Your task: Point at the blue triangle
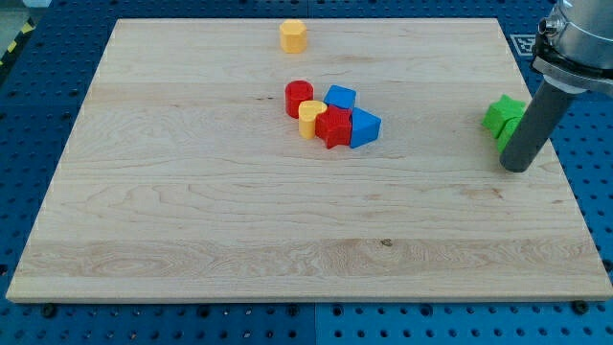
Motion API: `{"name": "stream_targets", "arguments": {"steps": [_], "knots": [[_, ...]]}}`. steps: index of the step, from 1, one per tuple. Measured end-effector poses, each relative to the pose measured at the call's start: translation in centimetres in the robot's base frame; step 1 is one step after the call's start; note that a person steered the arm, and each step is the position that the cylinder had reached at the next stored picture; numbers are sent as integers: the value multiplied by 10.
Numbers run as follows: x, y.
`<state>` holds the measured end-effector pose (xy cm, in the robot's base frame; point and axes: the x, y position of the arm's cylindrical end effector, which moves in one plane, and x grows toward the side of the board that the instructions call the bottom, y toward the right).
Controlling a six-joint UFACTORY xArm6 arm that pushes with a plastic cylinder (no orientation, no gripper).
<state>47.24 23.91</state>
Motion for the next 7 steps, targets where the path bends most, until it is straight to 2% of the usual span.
{"name": "stream_targets", "arguments": {"steps": [1, 2, 3, 7], "knots": [[25, -13], [78, -60], [85, -77], [85, -71]]}}
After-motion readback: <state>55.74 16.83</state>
